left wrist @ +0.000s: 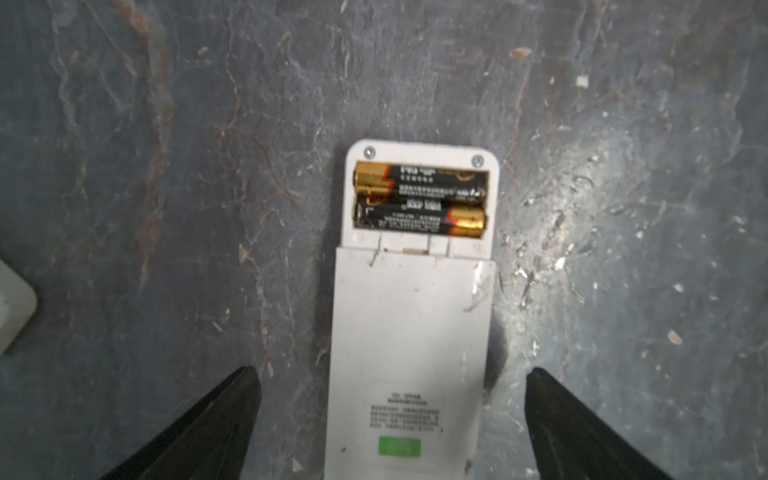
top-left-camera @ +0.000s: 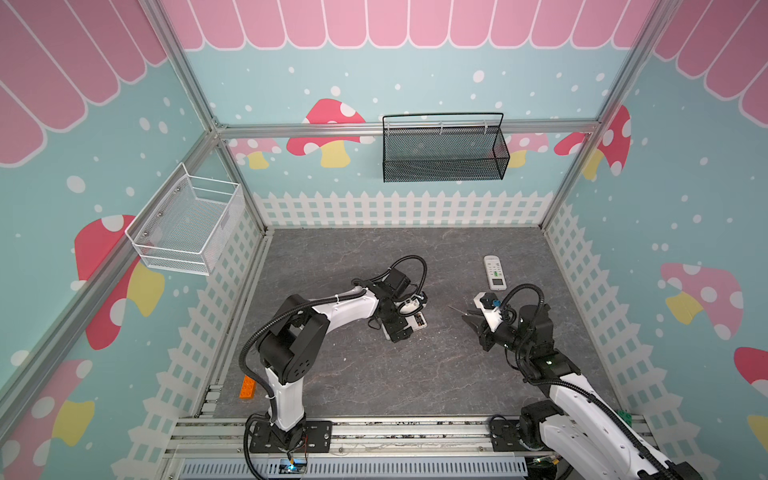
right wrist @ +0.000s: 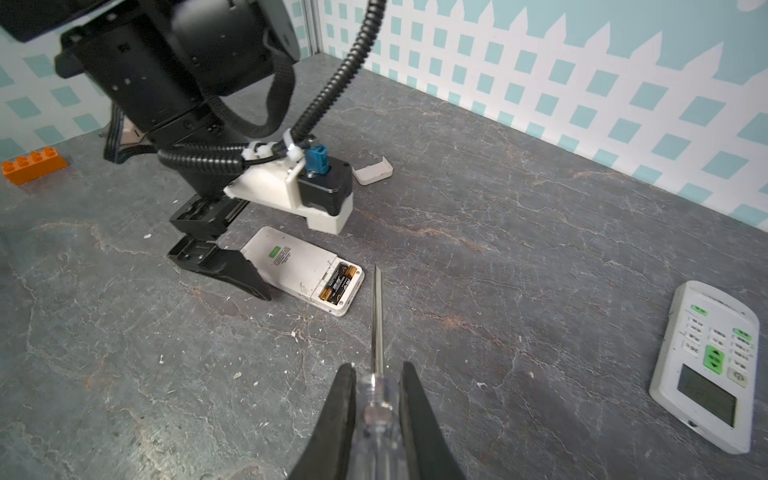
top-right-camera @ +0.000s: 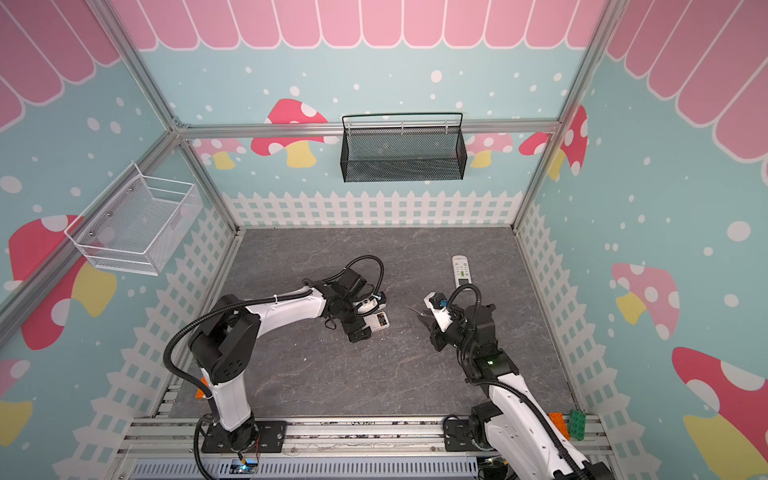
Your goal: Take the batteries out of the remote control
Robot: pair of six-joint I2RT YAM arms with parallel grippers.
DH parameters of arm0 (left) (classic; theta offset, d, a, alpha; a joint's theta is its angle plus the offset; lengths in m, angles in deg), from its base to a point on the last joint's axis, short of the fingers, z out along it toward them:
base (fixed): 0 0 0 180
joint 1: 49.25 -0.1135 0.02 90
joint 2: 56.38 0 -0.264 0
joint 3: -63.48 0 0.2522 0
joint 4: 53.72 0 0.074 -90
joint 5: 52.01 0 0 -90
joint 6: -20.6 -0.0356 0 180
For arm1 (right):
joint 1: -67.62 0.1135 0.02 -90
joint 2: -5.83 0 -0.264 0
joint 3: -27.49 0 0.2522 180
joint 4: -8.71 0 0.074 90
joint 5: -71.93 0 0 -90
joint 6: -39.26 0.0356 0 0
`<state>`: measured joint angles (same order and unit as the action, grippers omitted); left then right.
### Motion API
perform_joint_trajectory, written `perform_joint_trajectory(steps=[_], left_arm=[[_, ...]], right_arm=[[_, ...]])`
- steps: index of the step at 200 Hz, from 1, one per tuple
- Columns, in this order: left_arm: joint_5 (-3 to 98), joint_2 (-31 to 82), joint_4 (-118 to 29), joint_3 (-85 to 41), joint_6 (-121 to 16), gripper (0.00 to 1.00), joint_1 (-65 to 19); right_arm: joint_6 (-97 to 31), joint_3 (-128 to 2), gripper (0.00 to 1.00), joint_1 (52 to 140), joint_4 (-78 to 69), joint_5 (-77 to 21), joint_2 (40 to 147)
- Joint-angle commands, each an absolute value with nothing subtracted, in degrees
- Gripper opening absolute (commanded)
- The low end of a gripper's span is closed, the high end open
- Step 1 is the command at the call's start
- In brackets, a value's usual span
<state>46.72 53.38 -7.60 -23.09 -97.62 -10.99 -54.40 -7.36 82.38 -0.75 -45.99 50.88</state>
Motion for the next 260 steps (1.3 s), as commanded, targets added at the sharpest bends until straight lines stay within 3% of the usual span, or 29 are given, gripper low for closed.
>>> perform_joint_trajectory(steps=[1,51,120,186,213,234,260], left_arm=[[47.3,55.6,-5.3,-27.2,-100.5,0.99,-11.5],[48.5,57.2,-1.0,-27.5,-104.5,0.95,-10.8],[52.8,57.3,5.5,-27.1,-109.5,0.74,-10.7],[51.3,55.9,8.0,-24.9,-118.7,0.66,-12.0],[50.6,56.1,8.1,-26.9,-121.1,0.66,-13.6],[51.3,56.6,7.2,-27.7,-121.6,0.75,-13.9],[53.8,57.5,7.0,-27.9,-122.1,0.76,-13.7]], right_arm=[[-58.6,-7.0,0.0,83.0,0.3,-49.1,51.8],[-66.7,-10.6,0.0,83.6,-6.4,-52.1,56.3],[-73.5,-12.7,0.0,84.0,-12.9,-54.3,58.3],[-79.4,-15.9,0.0,85.4,-16.1,-56.1,65.2],[-80.9,-17.9,0.0,85.8,-16.6,-56.4,68.3],[-81.4,-18.3,0.0,85.9,-16.6,-56.2,69.5],[-82.2,-18.5,0.0,86.6,-16.6,-55.9,70.8]])
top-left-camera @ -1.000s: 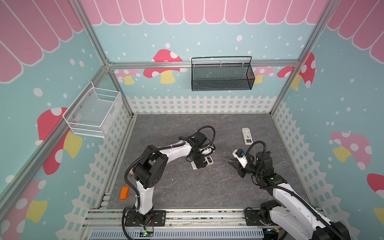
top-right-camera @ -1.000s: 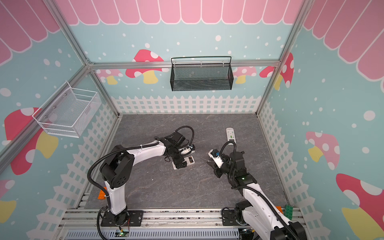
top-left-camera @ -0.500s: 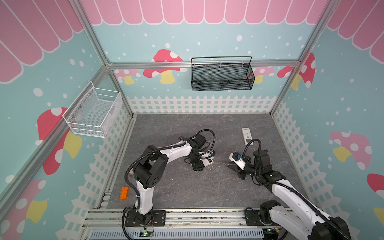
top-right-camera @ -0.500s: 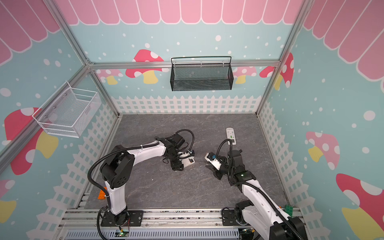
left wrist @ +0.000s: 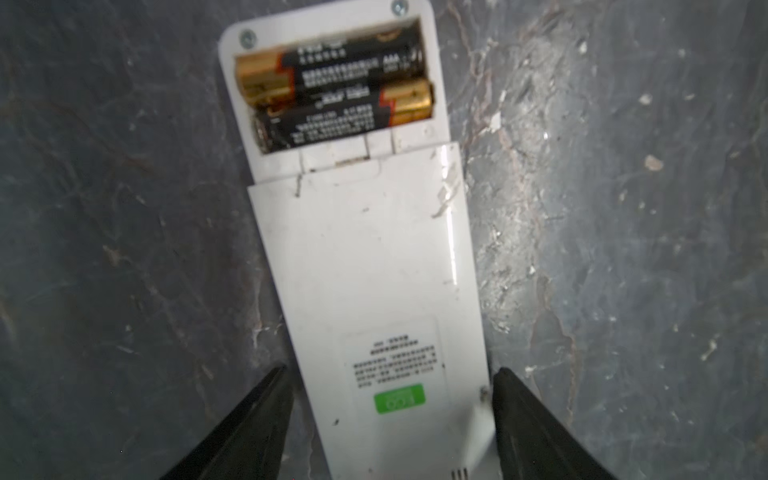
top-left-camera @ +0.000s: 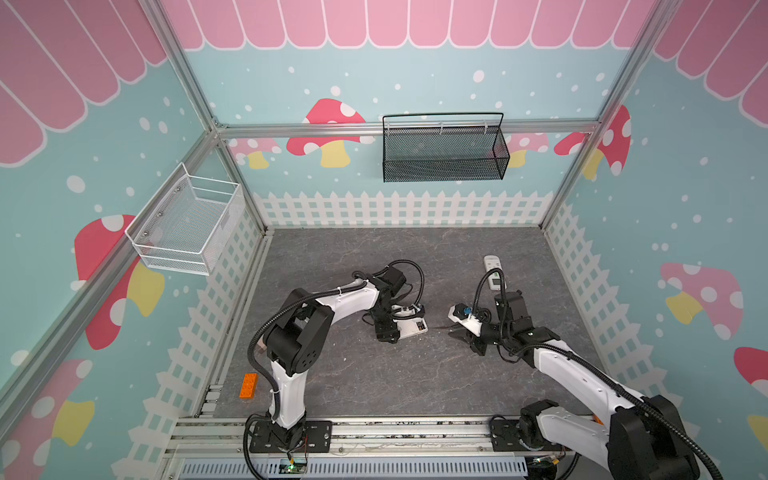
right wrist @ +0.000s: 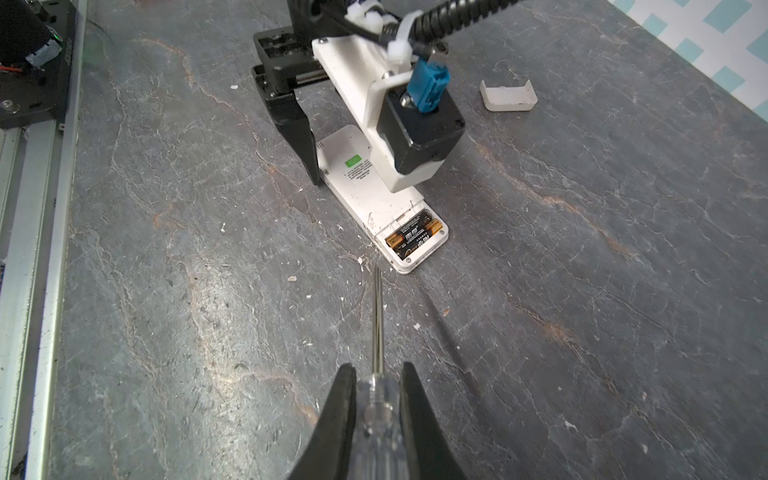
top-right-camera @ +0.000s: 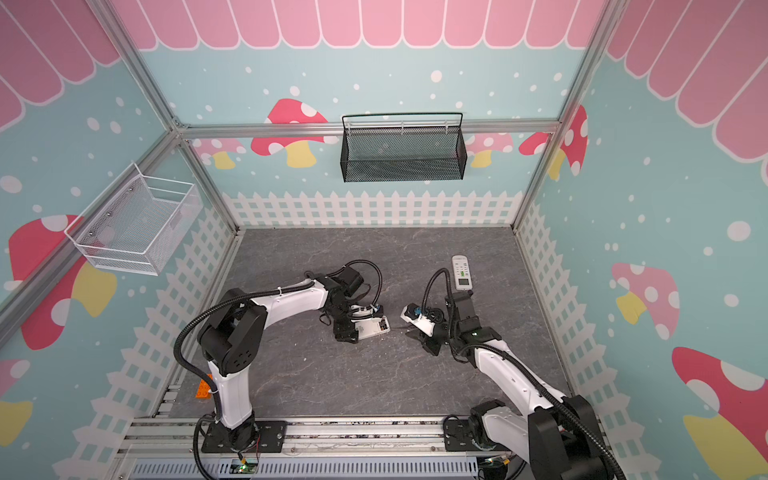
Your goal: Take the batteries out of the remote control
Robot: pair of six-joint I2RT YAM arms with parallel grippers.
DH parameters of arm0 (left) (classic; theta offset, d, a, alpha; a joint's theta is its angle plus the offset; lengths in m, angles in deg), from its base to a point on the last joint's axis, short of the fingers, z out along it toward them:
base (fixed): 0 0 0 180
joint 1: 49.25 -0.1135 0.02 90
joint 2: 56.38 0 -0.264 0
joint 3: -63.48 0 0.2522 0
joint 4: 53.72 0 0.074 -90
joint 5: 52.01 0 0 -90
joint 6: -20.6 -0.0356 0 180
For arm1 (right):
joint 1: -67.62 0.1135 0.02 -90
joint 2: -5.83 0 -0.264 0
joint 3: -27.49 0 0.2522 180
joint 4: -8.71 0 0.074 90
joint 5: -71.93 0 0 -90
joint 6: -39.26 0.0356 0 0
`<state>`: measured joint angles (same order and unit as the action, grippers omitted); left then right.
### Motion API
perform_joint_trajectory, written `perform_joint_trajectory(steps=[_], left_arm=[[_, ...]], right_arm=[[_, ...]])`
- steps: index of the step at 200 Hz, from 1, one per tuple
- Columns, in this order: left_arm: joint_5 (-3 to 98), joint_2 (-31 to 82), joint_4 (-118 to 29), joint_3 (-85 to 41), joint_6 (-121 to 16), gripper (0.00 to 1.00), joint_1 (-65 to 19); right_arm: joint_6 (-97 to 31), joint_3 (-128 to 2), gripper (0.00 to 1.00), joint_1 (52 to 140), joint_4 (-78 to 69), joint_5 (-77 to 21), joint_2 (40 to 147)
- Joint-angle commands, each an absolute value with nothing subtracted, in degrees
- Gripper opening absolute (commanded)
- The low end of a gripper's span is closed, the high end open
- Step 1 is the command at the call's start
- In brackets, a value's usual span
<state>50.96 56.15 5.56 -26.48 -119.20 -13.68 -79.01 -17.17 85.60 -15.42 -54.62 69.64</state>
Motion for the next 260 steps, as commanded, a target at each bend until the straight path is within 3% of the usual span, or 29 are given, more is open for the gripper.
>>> perform_joint_trajectory(steps=[1,106,165,260], left_arm=[[53.8,57.6,7.0,-27.9,-122.1,0.76,-13.7],[48.0,61.2,1.6,-25.5,-129.8,0.75,-12.5],[49.5,60.9,2.1,-24.3,-134.1,0.52,-13.4],[50.5,60.8,2.1,-24.0,-135.5,0.44,-14.3]], right_arm=[[-82.3,-18.5,0.0,86.6,-16.6,-55.9,70.9],[-87.8,-23.5,0.0,87.2,-13.9,-53.7,81.1],[-90.5,-26.7,0.0,87.2,-15.0,-59.7,86.3],[-90.6,-29.9,0.0,87.6,-19.1,-63.3,91.3]])
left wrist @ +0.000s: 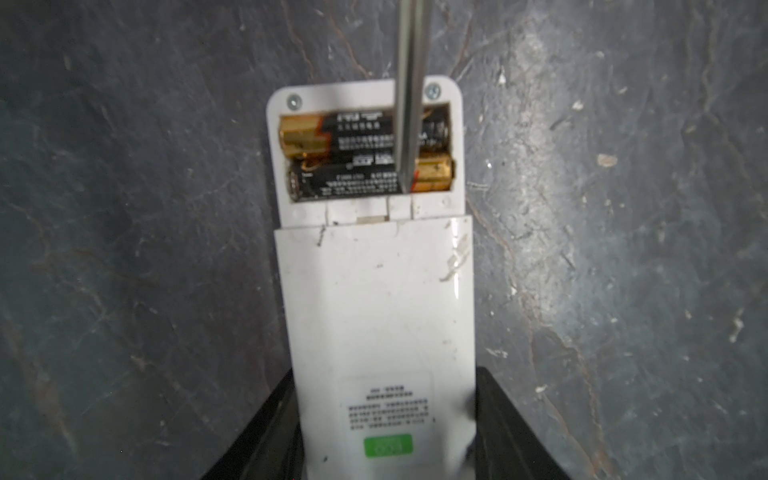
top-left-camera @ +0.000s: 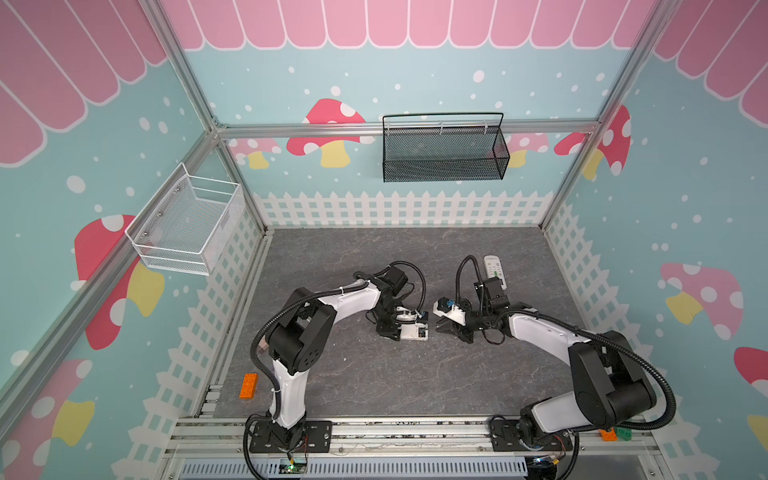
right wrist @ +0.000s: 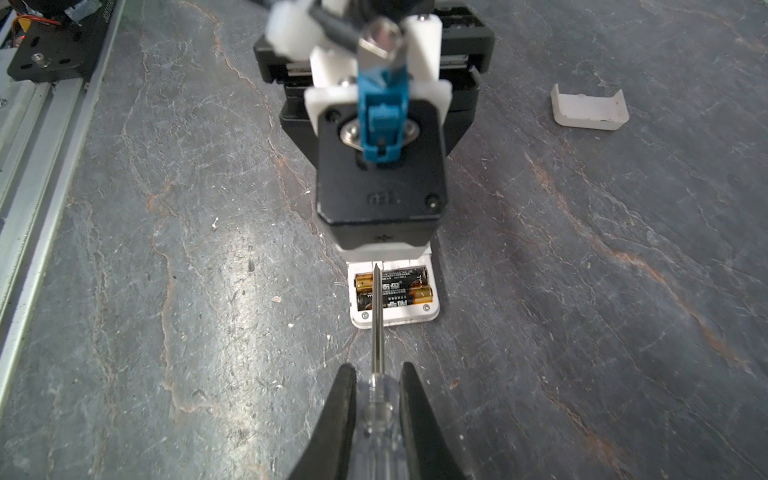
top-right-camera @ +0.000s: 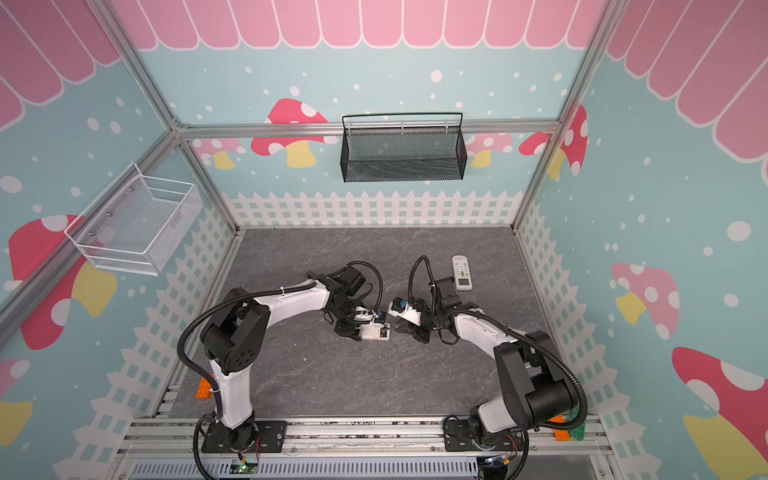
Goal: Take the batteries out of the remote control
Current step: 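Press the screwdriver tip in the right gripper against the battery end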
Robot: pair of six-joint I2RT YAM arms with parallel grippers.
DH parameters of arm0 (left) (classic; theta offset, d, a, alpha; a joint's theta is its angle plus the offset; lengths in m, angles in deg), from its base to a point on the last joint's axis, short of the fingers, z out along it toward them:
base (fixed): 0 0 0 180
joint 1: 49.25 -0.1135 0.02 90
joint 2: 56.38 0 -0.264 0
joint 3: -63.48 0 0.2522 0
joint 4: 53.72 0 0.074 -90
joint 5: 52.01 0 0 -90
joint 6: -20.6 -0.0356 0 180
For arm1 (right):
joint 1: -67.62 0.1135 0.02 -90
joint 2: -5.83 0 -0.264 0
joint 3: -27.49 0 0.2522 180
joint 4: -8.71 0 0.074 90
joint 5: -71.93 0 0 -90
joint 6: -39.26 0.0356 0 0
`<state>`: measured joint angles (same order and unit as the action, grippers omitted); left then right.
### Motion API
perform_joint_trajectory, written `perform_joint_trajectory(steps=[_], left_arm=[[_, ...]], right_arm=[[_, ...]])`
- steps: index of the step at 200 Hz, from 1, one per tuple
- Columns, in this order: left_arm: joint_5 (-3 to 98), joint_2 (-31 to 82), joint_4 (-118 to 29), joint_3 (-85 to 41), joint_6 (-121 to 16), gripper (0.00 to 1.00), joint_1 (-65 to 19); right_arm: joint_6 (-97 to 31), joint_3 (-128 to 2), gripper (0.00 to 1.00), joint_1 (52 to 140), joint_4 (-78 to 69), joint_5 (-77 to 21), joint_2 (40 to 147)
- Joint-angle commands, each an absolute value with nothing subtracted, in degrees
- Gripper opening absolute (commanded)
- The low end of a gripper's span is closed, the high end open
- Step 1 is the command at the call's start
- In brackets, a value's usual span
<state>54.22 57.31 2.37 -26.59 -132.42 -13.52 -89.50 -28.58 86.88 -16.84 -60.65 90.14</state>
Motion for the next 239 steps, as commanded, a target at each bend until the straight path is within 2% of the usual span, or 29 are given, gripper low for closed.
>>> perform_joint_trajectory(steps=[1,150,239], left_arm=[[50.5,60.8,2.1,-24.0,-135.5,0.44,-14.2],[49.9,60.9,2.0,-24.2,-135.1,0.45,-13.8],[49.7,61.4,2.9,-25.2,-133.6,0.41,-13.8]], right_arm=[[-90.6,-29.9,0.0,87.6,-19.2,-63.2,91.3],[-89.7,-28.9,0.0,88.6,-20.0,-59.6,91.9],[-87.8,-29.2,0.0,88.8,-21.3,-58.6,92.7]])
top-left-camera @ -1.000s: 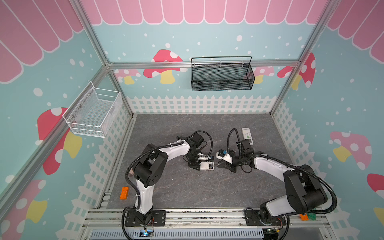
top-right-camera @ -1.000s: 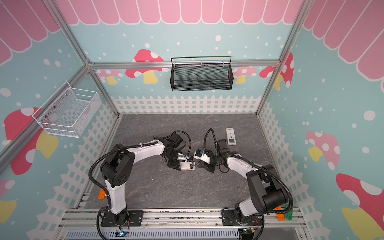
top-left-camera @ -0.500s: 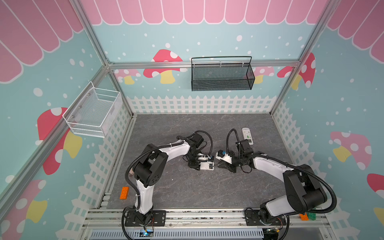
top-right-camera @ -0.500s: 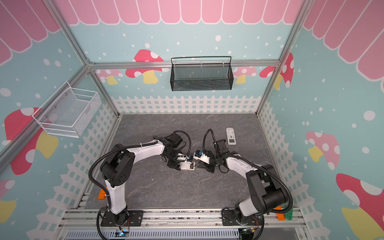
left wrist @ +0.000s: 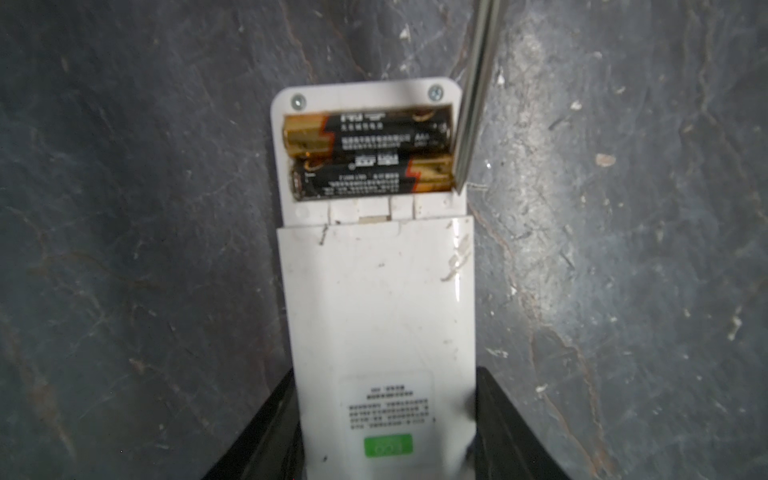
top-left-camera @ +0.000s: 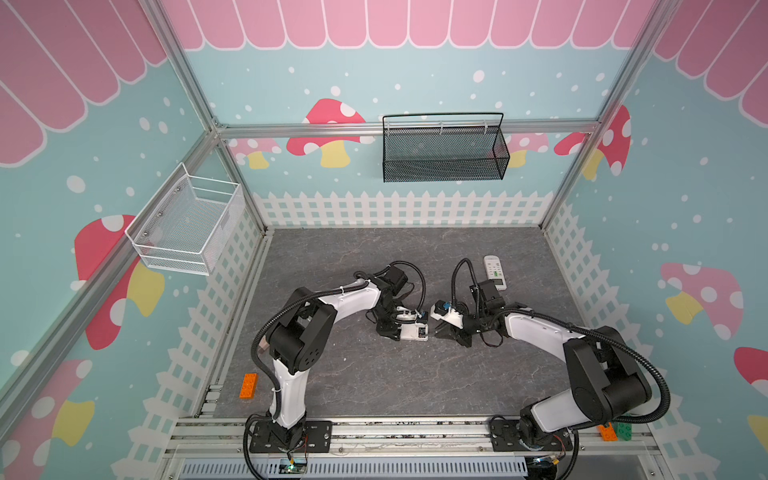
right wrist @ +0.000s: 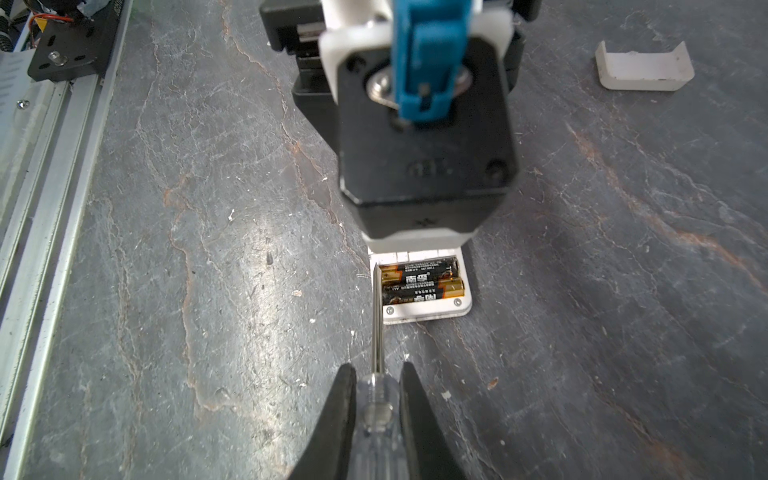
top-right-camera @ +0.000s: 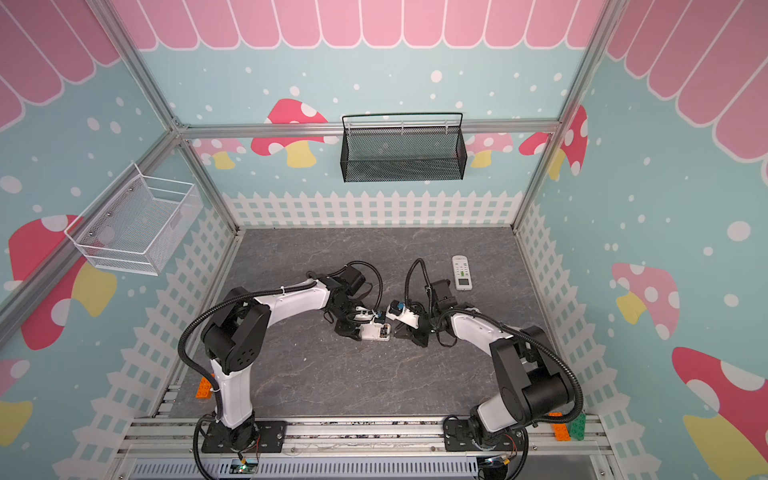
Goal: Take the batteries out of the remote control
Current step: 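Press the screwdriver tip in the right gripper against the battery end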
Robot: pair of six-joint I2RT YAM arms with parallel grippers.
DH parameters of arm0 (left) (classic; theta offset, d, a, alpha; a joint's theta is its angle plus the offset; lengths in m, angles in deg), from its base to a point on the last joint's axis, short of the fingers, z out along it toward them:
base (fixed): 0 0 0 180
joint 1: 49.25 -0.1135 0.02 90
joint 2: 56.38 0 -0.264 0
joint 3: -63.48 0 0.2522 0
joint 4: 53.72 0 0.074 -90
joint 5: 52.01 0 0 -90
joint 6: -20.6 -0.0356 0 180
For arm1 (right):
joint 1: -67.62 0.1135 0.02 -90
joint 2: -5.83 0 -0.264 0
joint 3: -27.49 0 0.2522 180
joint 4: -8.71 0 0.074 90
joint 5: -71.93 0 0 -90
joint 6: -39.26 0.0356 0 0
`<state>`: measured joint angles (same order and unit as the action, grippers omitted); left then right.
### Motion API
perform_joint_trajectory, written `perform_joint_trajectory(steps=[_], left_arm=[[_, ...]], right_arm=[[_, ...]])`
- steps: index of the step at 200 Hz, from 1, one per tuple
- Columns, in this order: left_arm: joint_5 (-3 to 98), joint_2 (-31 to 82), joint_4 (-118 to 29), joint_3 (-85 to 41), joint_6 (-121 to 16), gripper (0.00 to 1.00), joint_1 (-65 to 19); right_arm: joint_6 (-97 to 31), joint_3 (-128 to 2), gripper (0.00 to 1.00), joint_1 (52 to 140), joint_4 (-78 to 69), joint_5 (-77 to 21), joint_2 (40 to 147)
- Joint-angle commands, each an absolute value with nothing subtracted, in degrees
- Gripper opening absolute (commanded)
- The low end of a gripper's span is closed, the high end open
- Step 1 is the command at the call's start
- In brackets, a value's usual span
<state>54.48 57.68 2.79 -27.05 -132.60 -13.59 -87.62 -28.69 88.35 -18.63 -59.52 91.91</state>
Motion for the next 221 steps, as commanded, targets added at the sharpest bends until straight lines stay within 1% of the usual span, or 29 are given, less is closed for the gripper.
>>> perform_joint_trajectory(steps=[1,174,221], left_arm=[[49.7,61.4,2.9,-25.2,-133.5,0.41,-13.8],[48.8,60.3,0.3,-23.6,-132.0,0.41,-13.4],[48.3,60.2,0.1,-23.2,-132.3,0.41,-13.0]], right_arm=[[-87.7,-29.2,0.0,88.8,-21.3,-58.6,92.7],[-83.0,-26.0,0.0,90.0,-19.9,-48.3,89.5],[-82.3,-20.9,0.0,91.5,-8.5,-41.8,84.0]])
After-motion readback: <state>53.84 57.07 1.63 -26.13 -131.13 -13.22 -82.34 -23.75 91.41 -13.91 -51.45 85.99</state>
